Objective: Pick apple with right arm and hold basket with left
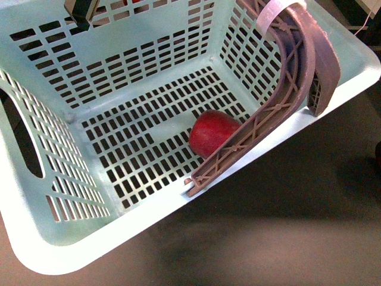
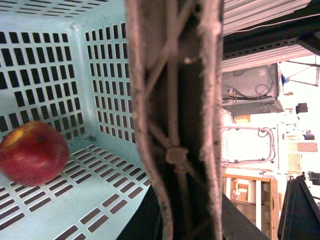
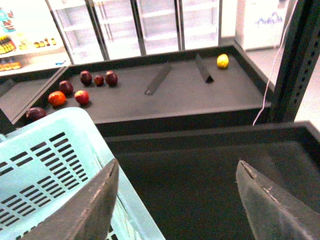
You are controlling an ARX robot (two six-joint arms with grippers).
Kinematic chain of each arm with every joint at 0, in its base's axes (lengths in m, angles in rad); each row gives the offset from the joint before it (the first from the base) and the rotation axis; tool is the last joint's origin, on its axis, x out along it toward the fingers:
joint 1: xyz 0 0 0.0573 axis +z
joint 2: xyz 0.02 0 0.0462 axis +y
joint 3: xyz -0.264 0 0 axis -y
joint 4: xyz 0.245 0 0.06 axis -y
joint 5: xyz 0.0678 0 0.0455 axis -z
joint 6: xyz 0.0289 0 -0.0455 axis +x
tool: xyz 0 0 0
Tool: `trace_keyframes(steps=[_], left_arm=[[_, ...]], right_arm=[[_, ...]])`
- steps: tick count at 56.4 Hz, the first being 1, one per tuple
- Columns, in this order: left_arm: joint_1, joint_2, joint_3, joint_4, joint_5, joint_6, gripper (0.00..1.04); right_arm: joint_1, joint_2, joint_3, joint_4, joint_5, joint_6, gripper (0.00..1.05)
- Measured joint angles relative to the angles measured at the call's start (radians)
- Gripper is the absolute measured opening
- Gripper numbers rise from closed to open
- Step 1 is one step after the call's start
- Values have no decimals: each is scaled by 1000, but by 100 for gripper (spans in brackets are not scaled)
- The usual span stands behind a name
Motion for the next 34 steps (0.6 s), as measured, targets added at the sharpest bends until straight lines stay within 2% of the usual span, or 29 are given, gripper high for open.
trace_keyframes(steps=[8, 21, 23, 34], left_arm=[[0, 0, 0, 0, 9, -5, 6], [0, 0, 0, 0, 6, -5, 6], [0, 0, 0, 0, 6, -5, 6], [0, 0, 0, 0, 5, -5, 6]], right_arm=[[-40, -80, -127, 52, -42, -79, 44], [-93, -206, -261, 57, -90, -104, 5], [-99, -224, -274, 55, -96, -111, 2], [-129, -325, -345, 21, -130, -111, 2]])
